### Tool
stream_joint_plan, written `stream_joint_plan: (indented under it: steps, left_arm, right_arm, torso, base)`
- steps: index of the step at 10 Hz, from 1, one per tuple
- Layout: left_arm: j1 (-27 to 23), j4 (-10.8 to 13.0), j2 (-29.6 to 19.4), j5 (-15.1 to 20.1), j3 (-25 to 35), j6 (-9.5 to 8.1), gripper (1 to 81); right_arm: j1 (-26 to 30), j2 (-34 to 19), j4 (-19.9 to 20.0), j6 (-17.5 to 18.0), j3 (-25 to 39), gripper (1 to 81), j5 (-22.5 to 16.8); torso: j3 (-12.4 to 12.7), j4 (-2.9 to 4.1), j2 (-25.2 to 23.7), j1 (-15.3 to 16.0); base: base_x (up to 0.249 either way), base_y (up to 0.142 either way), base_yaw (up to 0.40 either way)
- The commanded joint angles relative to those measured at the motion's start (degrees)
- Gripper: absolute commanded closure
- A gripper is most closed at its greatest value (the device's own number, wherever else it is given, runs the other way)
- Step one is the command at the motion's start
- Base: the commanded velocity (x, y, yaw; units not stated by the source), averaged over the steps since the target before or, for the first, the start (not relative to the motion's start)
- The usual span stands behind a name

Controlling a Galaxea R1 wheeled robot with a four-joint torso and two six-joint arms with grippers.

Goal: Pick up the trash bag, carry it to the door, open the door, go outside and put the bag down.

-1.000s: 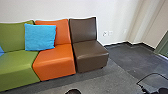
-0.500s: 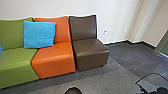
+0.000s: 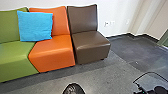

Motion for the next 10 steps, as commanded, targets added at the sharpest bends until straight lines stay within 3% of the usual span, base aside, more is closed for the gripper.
stream_joint_plan:
  steps: [1,2,4,6,7,10]
  left_arm:
    - [-3.74,-0.69,-0.19,2.14,-0.3,0.05,1.0]
    - [-3.64,-0.69,-0.1,1.52,-0.3,0.22,1.0]
    - [-3.64,-0.6,-0.1,-0.06,-0.3,0.31,1.0]
    - [-3.64,1.68,0.16,-0.24,-0.3,0.31,1.0]
    - [-3.64,2.04,0.16,-0.15,-0.3,0.31,81.1]
    - [-3.39,3.94,0.25,0.11,-0.21,0.4,81.1]
  right_arm:
    - [6.18,-2.1,1.82,0.3,0.57,1.0,-4.27]
    - [6.18,-2.02,1.91,0.3,0.74,1.0,-4.27]
    - [5.83,-2.37,1.91,0.3,0.92,1.0,-4.27]
    - [5.74,-2.45,1.91,0.3,0.92,1.0,-4.27]
    - [5.65,-2.45,1.82,0.22,0.92,1.0,-4.27]
    - [5.65,-2.63,1.91,0.22,1.01,1.0,-4.27]
  torso:
    - [-5.25,0.0,0.0,0.0]
    - [-1.68,0.0,-0.02,0.02]
    - [-3.91,0.0,0.0,0.07]
    - [-4.39,0.0,0.0,0.09]
    - [-4.28,0.0,-0.02,0.09]
    - [-4.33,0.0,-0.02,0.09]
  base:
    - [0.0,0.0,0.0]
    - [0.0,0.0,0.0]
    - [0.0,0.0,0.0]
    - [0.0,0.0,0.0]
    - [0.0,0.0,0.0]
    - [0.0,0.0,0.0]
